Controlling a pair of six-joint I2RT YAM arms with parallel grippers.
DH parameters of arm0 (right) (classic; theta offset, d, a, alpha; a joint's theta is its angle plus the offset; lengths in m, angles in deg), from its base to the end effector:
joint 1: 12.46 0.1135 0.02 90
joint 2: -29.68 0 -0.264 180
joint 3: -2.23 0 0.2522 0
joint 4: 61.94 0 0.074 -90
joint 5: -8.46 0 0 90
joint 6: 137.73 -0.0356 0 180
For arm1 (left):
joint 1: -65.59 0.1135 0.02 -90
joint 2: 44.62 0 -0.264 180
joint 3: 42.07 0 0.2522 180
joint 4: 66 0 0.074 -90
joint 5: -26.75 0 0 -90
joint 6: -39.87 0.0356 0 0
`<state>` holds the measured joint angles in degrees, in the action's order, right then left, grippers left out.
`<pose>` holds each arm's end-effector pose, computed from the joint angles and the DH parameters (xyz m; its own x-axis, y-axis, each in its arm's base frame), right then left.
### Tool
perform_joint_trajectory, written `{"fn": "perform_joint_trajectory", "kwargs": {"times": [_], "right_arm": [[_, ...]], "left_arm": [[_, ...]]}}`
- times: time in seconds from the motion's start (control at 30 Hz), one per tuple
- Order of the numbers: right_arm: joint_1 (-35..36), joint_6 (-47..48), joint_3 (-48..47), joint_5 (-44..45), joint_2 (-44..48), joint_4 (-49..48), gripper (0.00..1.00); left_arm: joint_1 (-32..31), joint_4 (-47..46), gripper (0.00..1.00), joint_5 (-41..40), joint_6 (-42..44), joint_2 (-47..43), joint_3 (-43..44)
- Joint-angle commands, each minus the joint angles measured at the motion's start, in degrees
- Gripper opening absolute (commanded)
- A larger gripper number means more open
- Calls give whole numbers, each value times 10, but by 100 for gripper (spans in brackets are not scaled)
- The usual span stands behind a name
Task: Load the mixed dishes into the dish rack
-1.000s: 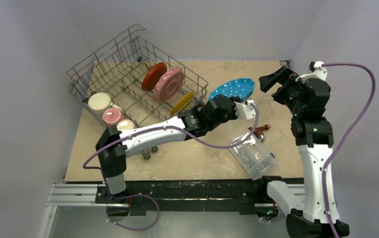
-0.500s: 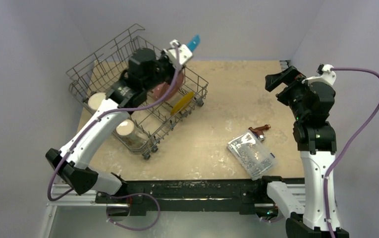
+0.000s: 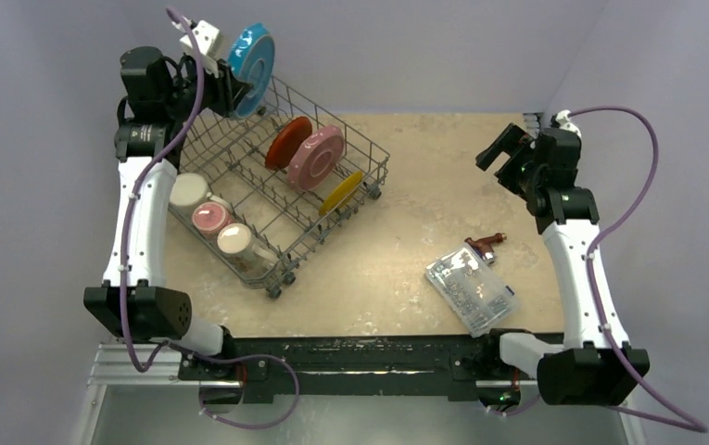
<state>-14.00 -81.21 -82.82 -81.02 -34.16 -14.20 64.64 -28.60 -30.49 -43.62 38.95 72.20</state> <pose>0.2367 -0.0067 0.3927 -0.3531 0.5613 -0.7485 0.2755 0.8269 0.4902 0.3102 -0.0244 0.4925 -0.0534 0.0962 -0.9939 0.5610 0.8263 0.0499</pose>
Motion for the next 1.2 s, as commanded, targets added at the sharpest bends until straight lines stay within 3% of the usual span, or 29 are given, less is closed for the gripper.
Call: {"fn": "perform_joint_trajectory", "kwargs": {"times": [0.0, 0.3, 0.83, 1.17], "right_arm": [[7, -1, 1, -3, -37, 7, 99], [10, 2, -17, -19, -138, 37, 99], [30, 4, -33, -33, -209, 48, 99], [37, 3, -35, -37, -223, 47, 99]], "left_arm": [[61, -98, 0, 128, -35, 34, 49], [102, 20, 0, 246, 44, 174, 177], [119, 95, 0, 254, 129, 310, 272], [127, 102, 0, 276, 139, 358, 276]]}}
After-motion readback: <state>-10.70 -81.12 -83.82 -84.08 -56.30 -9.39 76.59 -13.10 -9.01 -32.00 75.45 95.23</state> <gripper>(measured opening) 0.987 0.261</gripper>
